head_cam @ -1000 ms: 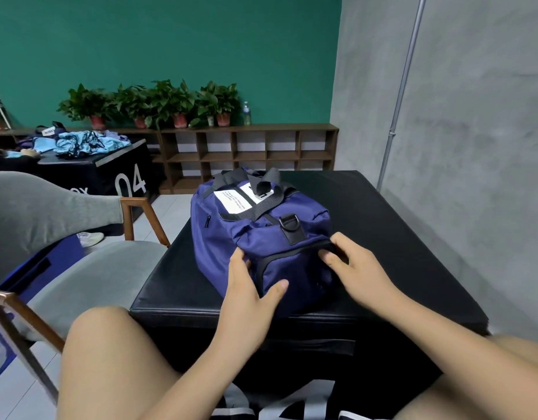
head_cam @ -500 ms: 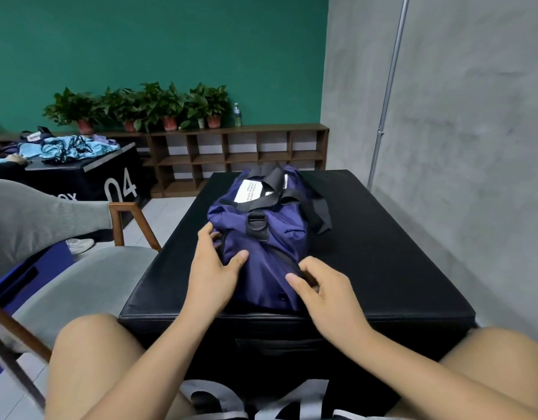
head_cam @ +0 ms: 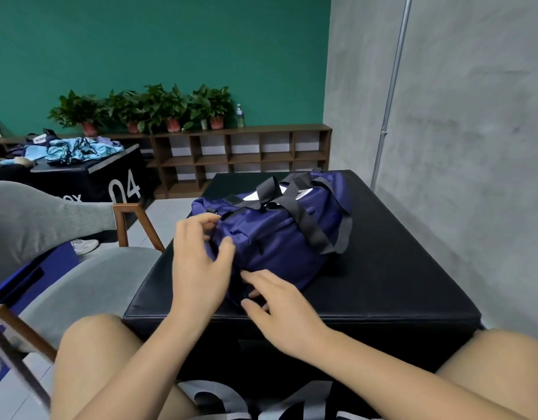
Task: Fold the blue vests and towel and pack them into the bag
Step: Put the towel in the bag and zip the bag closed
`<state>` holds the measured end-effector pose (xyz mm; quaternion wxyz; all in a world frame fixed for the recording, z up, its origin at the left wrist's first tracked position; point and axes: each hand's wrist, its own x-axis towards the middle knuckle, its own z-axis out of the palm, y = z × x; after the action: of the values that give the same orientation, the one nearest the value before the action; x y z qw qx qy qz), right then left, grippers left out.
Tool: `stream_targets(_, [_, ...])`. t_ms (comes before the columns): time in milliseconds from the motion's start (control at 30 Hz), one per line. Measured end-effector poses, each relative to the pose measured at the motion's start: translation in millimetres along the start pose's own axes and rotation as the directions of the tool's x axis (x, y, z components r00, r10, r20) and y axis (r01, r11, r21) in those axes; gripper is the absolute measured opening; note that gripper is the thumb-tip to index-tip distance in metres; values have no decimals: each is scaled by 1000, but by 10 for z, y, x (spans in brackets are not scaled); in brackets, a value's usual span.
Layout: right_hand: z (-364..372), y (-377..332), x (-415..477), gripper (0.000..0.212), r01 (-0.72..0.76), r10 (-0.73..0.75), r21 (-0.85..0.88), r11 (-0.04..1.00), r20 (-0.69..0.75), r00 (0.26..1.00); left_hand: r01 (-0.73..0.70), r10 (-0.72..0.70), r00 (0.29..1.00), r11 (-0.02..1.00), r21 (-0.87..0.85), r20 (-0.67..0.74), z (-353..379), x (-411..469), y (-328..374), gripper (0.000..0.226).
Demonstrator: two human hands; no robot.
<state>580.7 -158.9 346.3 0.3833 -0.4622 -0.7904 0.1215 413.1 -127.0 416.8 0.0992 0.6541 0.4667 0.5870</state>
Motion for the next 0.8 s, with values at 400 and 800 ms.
stream_targets(400, [-1297, 684, 88, 42, -348, 259, -423, 837, -254, 932, -306, 265, 951, 892, 334, 161, 91, 78, -118, 16])
stream_targets(800, [-1306, 652, 258, 15, -37, 196, -737, 675, 131, 972, -168, 143, 985, 905, 391, 91, -416, 319, -570, 17])
